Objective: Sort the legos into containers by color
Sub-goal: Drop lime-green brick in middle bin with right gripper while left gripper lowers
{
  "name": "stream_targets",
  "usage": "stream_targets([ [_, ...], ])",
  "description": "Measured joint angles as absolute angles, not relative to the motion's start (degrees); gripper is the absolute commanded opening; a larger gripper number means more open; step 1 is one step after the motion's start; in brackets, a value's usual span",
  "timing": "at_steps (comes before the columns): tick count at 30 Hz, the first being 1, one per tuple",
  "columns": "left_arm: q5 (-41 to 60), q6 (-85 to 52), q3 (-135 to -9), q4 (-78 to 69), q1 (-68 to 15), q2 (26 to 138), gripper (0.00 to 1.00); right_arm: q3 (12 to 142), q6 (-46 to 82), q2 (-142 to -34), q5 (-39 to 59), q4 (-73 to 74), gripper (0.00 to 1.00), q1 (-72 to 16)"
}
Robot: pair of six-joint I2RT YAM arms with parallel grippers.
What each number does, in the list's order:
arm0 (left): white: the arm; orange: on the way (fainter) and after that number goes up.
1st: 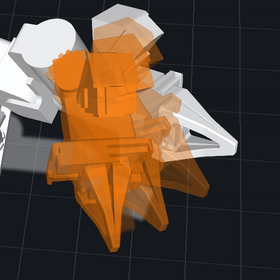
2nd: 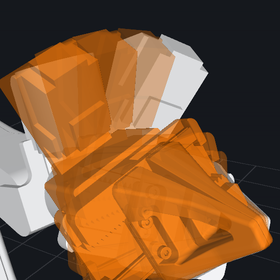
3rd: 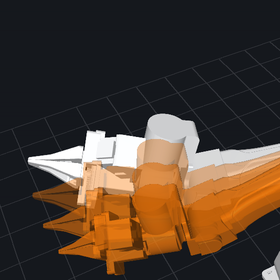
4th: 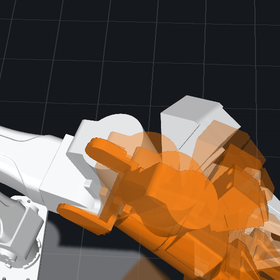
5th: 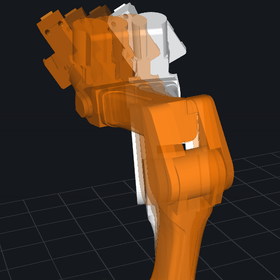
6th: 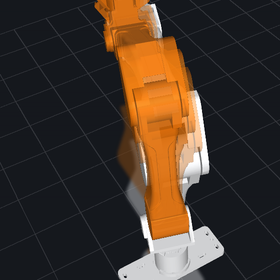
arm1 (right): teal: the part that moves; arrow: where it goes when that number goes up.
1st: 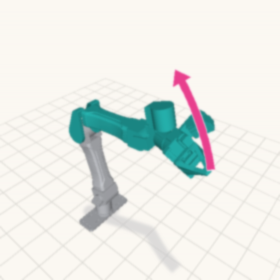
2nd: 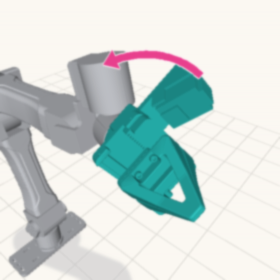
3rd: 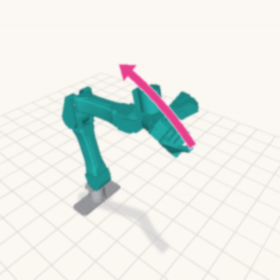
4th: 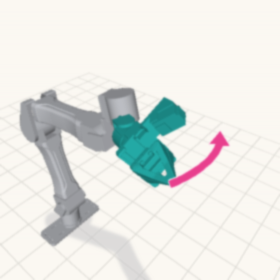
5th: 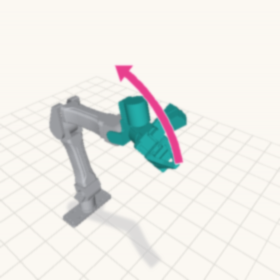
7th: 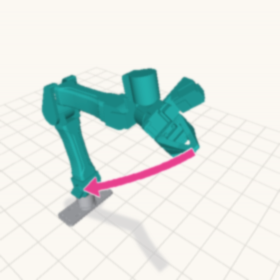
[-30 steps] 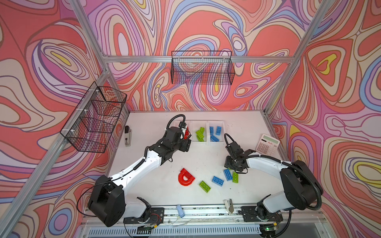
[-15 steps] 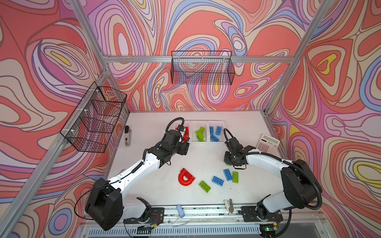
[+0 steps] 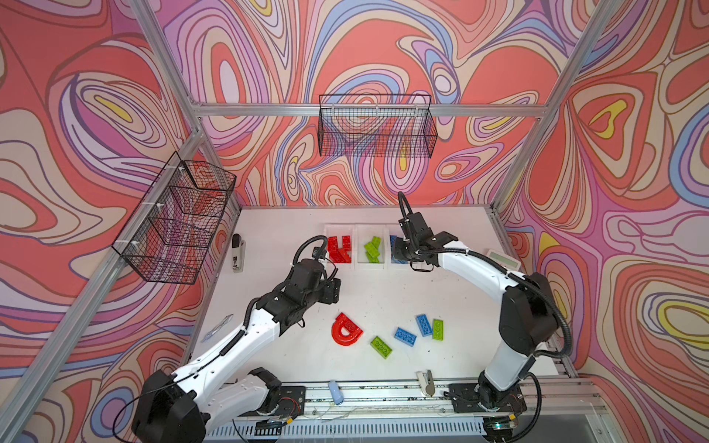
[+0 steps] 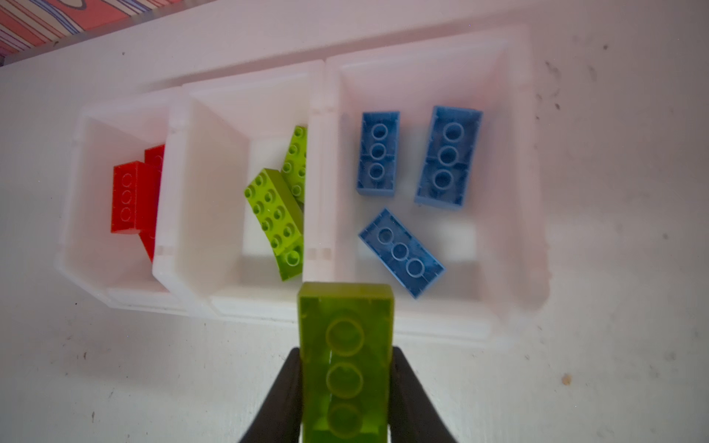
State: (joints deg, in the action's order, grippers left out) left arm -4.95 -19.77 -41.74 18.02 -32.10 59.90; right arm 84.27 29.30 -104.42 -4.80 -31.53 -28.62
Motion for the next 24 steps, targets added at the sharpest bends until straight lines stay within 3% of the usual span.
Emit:
stream_targets([
  [9,-5.8,-30.7,-34.3,23.1,-35.2,51.7,0.77,100.2,25.3,-120.8,-2.7,-31.1,0.37,-29.3],
  [16,-7.1,-37.0,-32.5,23.2,-42.9,51.2,0.77,108.4,23.5,-126.0,-3.3,-31.4,0.62,-29.4],
  [24,-9.7,-43.5,-32.5,23.4,-49.8,54.3,0.78,106.6,22.9,-124.9,-5.1,-31.0,0.62,-29.4],
])
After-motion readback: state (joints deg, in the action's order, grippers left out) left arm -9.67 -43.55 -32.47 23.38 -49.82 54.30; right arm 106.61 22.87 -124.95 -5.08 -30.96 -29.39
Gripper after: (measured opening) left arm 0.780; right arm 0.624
